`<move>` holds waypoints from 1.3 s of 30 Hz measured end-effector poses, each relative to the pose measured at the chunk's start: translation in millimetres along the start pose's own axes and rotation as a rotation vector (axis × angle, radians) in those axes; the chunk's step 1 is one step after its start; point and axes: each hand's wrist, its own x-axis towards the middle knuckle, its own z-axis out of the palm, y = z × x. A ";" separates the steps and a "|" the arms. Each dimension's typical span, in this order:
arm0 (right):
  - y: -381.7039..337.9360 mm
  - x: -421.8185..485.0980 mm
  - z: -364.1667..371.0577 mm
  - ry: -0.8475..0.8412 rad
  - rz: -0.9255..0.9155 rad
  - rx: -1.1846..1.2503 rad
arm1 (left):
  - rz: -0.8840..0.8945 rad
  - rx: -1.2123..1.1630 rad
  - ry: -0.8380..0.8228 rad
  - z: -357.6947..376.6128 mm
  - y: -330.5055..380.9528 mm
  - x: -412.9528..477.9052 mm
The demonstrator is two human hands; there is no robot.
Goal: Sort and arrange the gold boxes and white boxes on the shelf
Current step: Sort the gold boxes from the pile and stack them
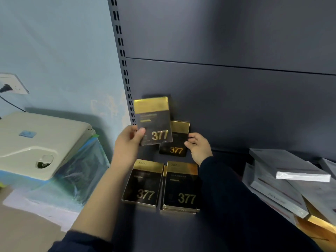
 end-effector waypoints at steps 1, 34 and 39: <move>0.0 -0.2 0.2 0.008 -0.003 -0.004 | -0.010 -0.038 0.030 -10.6 1.0 -8.6; -11.2 -7.7 -0.9 0.062 -0.018 0.084 | -0.147 0.600 0.064 -33.8 -19.6 -72.6; -33.8 -25.2 -7.2 0.047 -0.080 0.196 | 0.026 0.208 0.039 -18.7 0.3 -60.9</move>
